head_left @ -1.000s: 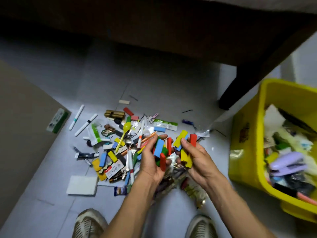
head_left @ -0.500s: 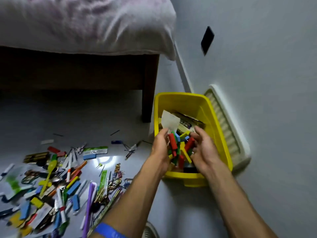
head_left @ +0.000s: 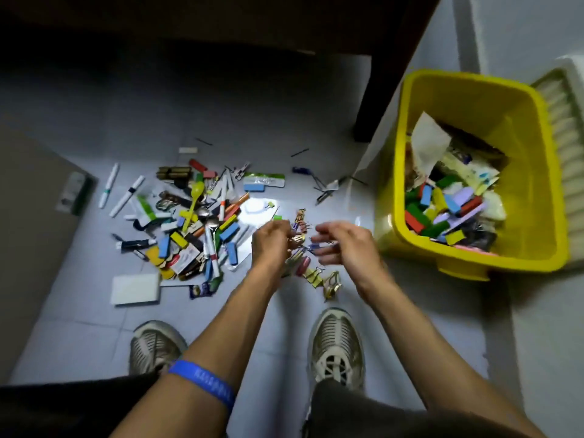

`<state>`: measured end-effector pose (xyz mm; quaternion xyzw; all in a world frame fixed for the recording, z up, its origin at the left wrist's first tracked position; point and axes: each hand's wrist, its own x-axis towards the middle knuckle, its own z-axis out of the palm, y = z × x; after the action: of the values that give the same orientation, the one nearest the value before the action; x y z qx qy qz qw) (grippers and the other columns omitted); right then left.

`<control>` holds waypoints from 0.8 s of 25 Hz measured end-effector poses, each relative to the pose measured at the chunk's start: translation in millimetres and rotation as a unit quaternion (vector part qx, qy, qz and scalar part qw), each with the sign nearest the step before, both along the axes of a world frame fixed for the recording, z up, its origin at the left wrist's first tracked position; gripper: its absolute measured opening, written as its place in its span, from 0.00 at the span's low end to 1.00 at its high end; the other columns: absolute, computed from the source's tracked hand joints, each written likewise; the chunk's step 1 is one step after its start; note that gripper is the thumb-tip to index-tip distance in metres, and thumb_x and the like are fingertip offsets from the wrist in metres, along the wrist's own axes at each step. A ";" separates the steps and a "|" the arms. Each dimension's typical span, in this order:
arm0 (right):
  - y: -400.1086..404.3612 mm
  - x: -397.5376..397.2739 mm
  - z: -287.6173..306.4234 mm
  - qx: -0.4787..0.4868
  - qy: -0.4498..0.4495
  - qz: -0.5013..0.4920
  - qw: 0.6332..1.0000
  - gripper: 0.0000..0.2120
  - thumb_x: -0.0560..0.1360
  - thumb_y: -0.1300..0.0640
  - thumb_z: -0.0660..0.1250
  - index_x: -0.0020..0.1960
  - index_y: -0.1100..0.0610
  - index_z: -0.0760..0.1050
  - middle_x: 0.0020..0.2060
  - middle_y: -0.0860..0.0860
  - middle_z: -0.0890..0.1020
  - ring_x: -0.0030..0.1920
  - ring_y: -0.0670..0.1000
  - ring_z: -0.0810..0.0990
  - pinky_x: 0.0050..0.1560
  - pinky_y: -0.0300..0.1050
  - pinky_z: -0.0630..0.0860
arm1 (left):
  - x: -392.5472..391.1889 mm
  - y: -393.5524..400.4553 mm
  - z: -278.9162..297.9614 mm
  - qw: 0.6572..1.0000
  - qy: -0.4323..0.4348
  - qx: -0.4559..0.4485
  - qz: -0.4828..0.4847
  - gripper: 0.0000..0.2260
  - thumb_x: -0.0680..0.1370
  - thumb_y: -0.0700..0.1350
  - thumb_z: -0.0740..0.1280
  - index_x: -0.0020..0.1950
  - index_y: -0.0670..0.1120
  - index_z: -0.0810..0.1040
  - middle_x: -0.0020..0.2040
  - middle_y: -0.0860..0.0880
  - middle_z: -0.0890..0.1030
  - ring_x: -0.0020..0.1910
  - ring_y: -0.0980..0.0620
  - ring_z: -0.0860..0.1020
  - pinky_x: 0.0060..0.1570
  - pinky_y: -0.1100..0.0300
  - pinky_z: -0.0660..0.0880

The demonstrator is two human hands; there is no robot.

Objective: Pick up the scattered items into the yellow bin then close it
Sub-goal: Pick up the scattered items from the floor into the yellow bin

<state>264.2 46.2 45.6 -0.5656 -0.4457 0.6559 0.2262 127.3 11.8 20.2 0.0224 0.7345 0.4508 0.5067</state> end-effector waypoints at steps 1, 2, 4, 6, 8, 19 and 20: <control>-9.7 -2.3 -22.1 0.010 -0.108 0.053 0.993 0.09 0.77 0.55 0.63 0.45 0.55 0.81 0.43 0.56 0.85 0.37 0.52 0.82 0.37 0.45 0.79 | -9.9 -14.4 -16.0 0.997 0.057 -0.037 -0.034 0.07 0.76 0.44 0.65 0.51 0.47 0.80 0.46 0.47 0.84 0.39 0.51 0.79 0.34 0.60 0.75; -18.0 -0.2 -43.9 0.030 -0.246 0.118 0.962 0.08 0.76 0.53 0.64 0.48 0.55 0.79 0.45 0.55 0.84 0.40 0.53 0.81 0.40 0.45 0.77 | -18.1 -28.4 -30.6 0.983 0.137 -0.090 -0.079 0.07 0.76 0.44 0.66 0.53 0.48 0.79 0.49 0.48 0.83 0.40 0.52 0.78 0.37 0.60 0.74; -31.9 11.6 -78.2 0.035 -0.434 0.224 0.872 0.17 0.73 0.47 0.67 0.58 0.54 0.73 0.54 0.54 0.78 0.50 0.57 0.78 0.47 0.46 0.73 | -30.4 -56.1 -56.7 0.926 0.287 -0.178 -0.172 0.12 0.75 0.48 0.70 0.57 0.48 0.75 0.54 0.47 0.79 0.46 0.49 0.78 0.42 0.56 0.74; -42.0 16.5 -100.6 0.030 -0.438 0.250 0.863 0.25 0.71 0.46 0.71 0.62 0.52 0.66 0.58 0.54 0.71 0.55 0.59 0.76 0.52 0.48 0.72 | -34.2 -74.5 -74.6 0.906 0.316 -0.176 -0.222 0.19 0.74 0.51 0.73 0.60 0.47 0.71 0.57 0.48 0.76 0.52 0.45 0.77 0.46 0.53 0.75; -45.5 9.2 -114.2 0.070 -0.413 0.233 0.878 0.25 0.71 0.50 0.72 0.63 0.51 0.65 0.58 0.53 0.69 0.54 0.59 0.77 0.53 0.48 0.73 | -34.4 -79.8 -87.2 0.911 0.301 -0.143 -0.245 0.16 0.75 0.48 0.72 0.58 0.49 0.70 0.55 0.49 0.77 0.49 0.47 0.77 0.44 0.54 0.74; -35.8 0.6 -115.7 0.014 -0.246 -0.066 0.967 0.03 0.74 0.57 0.68 0.42 0.51 0.78 0.36 0.45 0.84 0.39 0.47 0.81 0.37 0.42 0.74 | -18.8 -66.7 -82.8 0.818 0.428 -0.021 -0.385 0.17 0.77 0.44 0.66 0.66 0.47 0.72 0.60 0.47 0.75 0.59 0.45 0.72 0.55 0.52 0.72; -37.5 0.6 -113.0 -0.013 -0.196 -0.082 0.977 0.04 0.74 0.59 0.68 0.45 0.51 0.79 0.37 0.46 0.85 0.41 0.48 0.83 0.41 0.43 0.77 | -15.1 -65.8 -84.1 0.805 0.424 -0.038 -0.413 0.19 0.78 0.44 0.66 0.68 0.48 0.70 0.63 0.47 0.74 0.61 0.45 0.72 0.57 0.52 0.73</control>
<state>264.8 8.6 -67.3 -0.7207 -0.4251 0.5171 0.1805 112.3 -54.1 -63.9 0.4930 0.8143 0.1160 0.2835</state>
